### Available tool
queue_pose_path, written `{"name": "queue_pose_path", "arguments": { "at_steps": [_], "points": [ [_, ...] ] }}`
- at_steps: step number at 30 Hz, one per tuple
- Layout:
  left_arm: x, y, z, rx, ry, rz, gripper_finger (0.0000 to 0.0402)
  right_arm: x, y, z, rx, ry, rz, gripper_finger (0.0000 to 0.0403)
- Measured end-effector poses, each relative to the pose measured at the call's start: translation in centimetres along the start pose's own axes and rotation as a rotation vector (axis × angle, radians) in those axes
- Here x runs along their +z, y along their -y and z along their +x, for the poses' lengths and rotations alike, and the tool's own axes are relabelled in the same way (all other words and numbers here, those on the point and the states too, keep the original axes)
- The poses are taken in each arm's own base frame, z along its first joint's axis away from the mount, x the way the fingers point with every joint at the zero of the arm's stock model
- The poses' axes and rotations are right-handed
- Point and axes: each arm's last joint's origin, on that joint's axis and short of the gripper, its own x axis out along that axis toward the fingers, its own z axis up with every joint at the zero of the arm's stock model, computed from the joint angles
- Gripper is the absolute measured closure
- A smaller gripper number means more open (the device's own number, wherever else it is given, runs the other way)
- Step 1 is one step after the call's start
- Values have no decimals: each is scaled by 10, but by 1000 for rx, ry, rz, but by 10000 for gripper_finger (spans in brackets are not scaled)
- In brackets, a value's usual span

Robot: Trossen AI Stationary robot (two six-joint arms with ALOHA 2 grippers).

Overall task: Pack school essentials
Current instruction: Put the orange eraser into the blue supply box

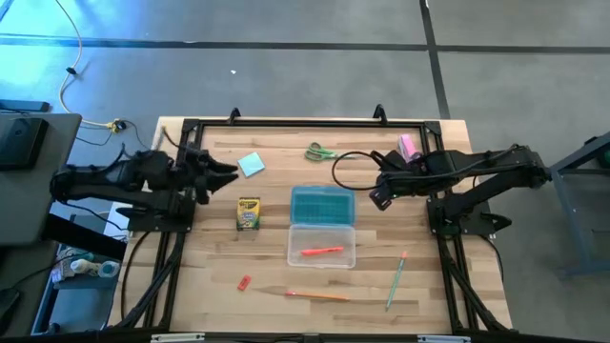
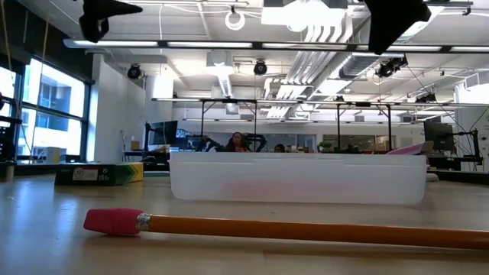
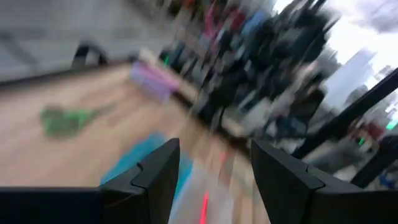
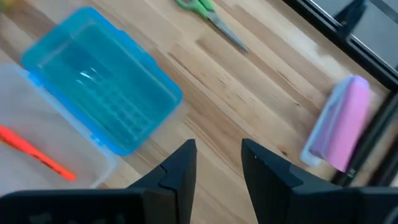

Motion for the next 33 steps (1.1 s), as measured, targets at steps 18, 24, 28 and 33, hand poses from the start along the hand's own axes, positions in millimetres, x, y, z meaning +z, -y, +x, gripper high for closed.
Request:
{"name": "queue_pose_path", "arguments": {
  "at_steps": [18,24,28,33],
  "points": [
    [-103,55,64,271,-702,-240,216,-4,5,0,-38,-45,-24,286],
    [-139,65,63,360,-798,-290,216,-4,5,0,-39,-44,-50,286],
    [-158,69,62,421,-819,-325,216,-3,5,0,-49,-30,-51,286],
    [-182,74,62,476,-837,-360,216,-3,5,0,-53,-26,-51,286]
  ]
}}
